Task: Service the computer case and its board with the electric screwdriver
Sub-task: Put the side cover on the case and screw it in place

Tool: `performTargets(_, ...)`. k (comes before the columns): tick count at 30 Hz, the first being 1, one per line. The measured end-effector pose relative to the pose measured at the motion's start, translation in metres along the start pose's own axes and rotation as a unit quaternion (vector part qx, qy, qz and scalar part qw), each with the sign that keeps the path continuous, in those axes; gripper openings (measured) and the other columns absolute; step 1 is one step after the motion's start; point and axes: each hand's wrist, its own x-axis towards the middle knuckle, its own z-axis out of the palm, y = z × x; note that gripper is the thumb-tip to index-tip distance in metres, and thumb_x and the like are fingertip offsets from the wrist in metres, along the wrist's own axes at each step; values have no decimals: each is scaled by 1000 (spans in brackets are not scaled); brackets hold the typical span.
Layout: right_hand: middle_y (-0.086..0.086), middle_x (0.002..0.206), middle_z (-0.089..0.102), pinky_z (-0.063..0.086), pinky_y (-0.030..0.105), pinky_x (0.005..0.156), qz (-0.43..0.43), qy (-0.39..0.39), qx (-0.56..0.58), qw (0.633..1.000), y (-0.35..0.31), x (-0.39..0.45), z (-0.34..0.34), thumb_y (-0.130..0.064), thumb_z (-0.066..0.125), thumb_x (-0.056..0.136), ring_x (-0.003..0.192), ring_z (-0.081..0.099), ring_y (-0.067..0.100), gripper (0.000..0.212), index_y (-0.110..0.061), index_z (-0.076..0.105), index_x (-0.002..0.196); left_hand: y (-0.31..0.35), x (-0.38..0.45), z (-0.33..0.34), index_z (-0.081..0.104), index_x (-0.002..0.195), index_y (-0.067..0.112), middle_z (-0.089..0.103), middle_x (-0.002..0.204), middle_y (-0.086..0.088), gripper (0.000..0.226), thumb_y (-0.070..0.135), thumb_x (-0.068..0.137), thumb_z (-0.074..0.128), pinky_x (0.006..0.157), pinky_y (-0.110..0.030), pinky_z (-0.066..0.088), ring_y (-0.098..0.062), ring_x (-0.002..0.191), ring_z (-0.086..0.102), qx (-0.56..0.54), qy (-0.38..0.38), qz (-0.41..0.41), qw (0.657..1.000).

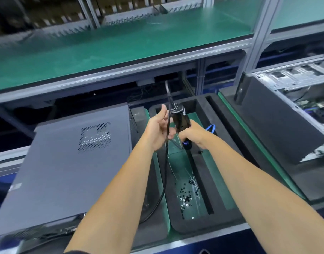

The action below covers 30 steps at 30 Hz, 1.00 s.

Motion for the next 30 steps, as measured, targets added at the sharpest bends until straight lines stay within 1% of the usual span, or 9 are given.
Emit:
performTargets(3, 5, 65, 56, 41, 22, 61, -23, -22, 4, 999, 0, 1, 7, 10, 50, 87, 62, 48, 13, 11, 3, 57, 84, 11, -15, 5, 59, 117, 12, 64, 113, -9, 42, 44, 91, 49, 47, -22, 46, -19, 62, 63, 60, -76, -2, 995)
performTargets(7, 6, 69, 52, 42, 24, 66, 2, 19, 56, 998, 2, 1, 22, 1, 55, 93, 70, 48, 17, 18, 7, 59, 109, 12, -27, 6, 54, 113, 11, 60, 106, -14, 18, 12, 95, 54, 56, -22, 55, -20, 70, 65, 102, -42, 27, 994)
performTargets(9, 5, 71, 50, 41, 24, 62, 68, 84, 56, 993, 0, 2, 28, -5, 58, 92, 74, 49, 20, 6, -2, 58, 97, 9, -29, 2, 57, 110, 11, 61, 102, -13, 18, 6, 93, 56, 59, -23, 57, -21, 71, 68, 83, -9, 39, 996)
performTargets(11, 11, 76, 51, 48, 31, 65, 180, 167, 111, 963, 1, 0, 28, -12, 53, 97, 72, 50, 24, 18, -7, 50, 79, 4, -31, 2, 59, 109, 12, 63, 101, -10, 22, 1, 90, 59, 65, -24, 57, -30, 82, 69, 73, 10, 50, 996)
performTargets(15, 9, 77, 60, 56, 37, 72, 236, 47, 400, 884, 2, -9, 25, -37, 40, 103, 74, 60, 22, 45, -7, 65, 80, -5, -33, 7, 61, 112, 12, 65, 106, -9, 34, -4, 83, 65, 83, -39, 57, -39, 93, 65, 94, -4, 57, 994)
performTargets(20, -2, 59, 51, 31, 19, 39, 149, -21, 466, 872, -3, -3, 21, -25, 40, 93, 40, 39, 11, 40, -14, 60, 60, -4, -41, 14, 60, 122, 12, 64, 114, -13, 49, -8, 77, 59, 98, -46, 46, -33, 102, 63, 83, -68, -7, 994)
performTargets(23, 4, 64, 45, 24, 19, 42, 117, -55, 433, 892, -2, -4, 18, -21, 46, 89, 38, 34, 15, 21, -9, 57, 75, 0, -44, 6, 68, 112, 11, 64, 109, -15, 43, 14, 80, 38, 98, -54, 41, -36, 98, 63, 16, -101, -46, 994)
performTargets(27, 12, 70, 59, 54, 28, 49, 134, 33, 449, 883, 0, -7, 7, -24, 57, 92, 51, 61, 23, 20, -5, 55, 97, 1, -31, 1, 72, 99, 5, 68, 109, -13, 55, 46, 97, 36, 81, -46, 56, -32, 80, 70, 115, 112, -57, 985)
performTargets(30, 20, 85, 58, 58, 31, 52, 154, 78, 416, 893, 7, -15, -12, -16, 65, 88, 60, 70, 28, 28, -4, 52, 109, -10, -20, -6, 64, 75, 4, 65, 87, -12, 18, 12, 88, 53, 58, -30, 59, -19, 55, 62, 211, 266, -62, 938)
